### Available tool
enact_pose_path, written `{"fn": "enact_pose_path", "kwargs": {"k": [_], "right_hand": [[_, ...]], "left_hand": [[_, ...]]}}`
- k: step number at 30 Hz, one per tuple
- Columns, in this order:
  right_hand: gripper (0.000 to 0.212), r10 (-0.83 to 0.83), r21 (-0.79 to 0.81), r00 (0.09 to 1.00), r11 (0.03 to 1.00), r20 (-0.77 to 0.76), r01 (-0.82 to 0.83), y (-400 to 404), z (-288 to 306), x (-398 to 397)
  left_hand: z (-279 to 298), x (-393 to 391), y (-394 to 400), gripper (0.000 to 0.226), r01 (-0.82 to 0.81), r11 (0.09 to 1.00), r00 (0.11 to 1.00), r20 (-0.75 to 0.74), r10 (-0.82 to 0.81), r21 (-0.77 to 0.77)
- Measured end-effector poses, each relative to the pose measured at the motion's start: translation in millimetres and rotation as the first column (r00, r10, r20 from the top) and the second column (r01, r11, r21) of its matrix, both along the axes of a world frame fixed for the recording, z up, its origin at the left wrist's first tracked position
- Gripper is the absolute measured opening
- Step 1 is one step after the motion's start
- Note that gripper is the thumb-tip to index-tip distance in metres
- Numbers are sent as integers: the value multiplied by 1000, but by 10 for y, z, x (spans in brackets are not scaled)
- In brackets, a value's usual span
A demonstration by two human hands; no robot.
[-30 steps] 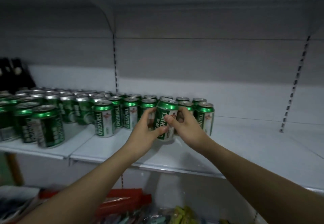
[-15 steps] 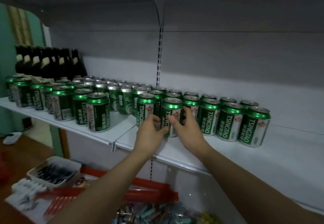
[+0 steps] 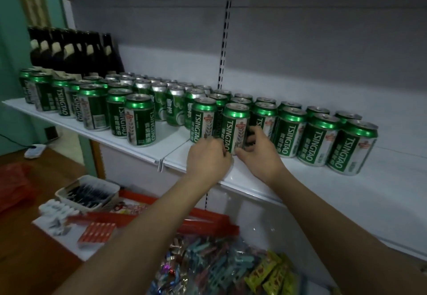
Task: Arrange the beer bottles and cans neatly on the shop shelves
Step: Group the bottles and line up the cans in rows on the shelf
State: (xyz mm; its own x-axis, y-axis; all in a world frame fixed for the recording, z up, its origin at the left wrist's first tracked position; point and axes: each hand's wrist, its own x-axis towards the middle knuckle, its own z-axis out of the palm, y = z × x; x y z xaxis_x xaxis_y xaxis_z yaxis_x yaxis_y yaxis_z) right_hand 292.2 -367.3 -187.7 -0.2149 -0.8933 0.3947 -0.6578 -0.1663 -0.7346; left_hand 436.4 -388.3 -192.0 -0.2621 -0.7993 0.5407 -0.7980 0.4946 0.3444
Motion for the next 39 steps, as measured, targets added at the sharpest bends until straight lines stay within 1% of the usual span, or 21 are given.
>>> {"fn": "enact_pose_path", "kwargs": {"k": [2,3,5,6,9,12,14,17,20,23,30,33,35,37,39], "right_hand": [[57,-7,4,1000,1000,8,7,14,0,19],[56,-16,1,1000,1000,14,16,16,-26,10],[52,-28,-13,999,1000,24,29,20,-64,4],[50,-31,-5,999,999,29,31,19,-66,10],[43,-28,23,999,999,27,28,2,-64,24],[40,-29,24,1000,999,6,29,-1,-23,60],[40,-19,37,1000,999,5,19,-12,-5,52],[42,-1,-11,1000,1000,5,1,-25,-32,40],[47,-5,21,1000,1000,-18,5,14,-36,51],[52,-6,34,1000,999,-28,7,51,-46,27],[48,-14,1,999,1000,-39,14,-30,-54,7],[45,-21,33,999,999,-31,22,-19,-71,-7],[39,-33,34,999,999,-32,34,-16,-67,7],[37,-51,36,996,998,-72,54,-20,-64,31],[43,-62,50,989,996,-136,70,-26,-64,42]], "left_hand": [[28,158,-95,20,136,990,982,138,-131,-29],[20,238,-140,19,215,977,965,161,-209,-17],[-35,346,-190,18,317,948,942,107,-319,34],[-62,355,-204,19,329,943,940,84,-332,49],[-107,303,-242,23,303,951,948,76,-308,65],[-92,329,-285,24,313,946,946,62,-319,90],[-79,347,-306,22,331,937,939,57,-338,109],[-70,318,-255,21,310,945,949,30,-314,104],[-38,291,-144,19,250,961,966,36,-256,121],[-32,309,-62,19,261,954,963,36,-269,145],[-77,310,-139,19,280,960,960,21,-280,2],[-127,328,-217,18,311,949,949,64,-308,-44],[-87,345,-257,19,349,936,934,97,-343,-53],[-19,378,-299,22,398,916,909,160,-385,-56],[7,423,-339,23,456,887,875,220,-432,-70]]}}
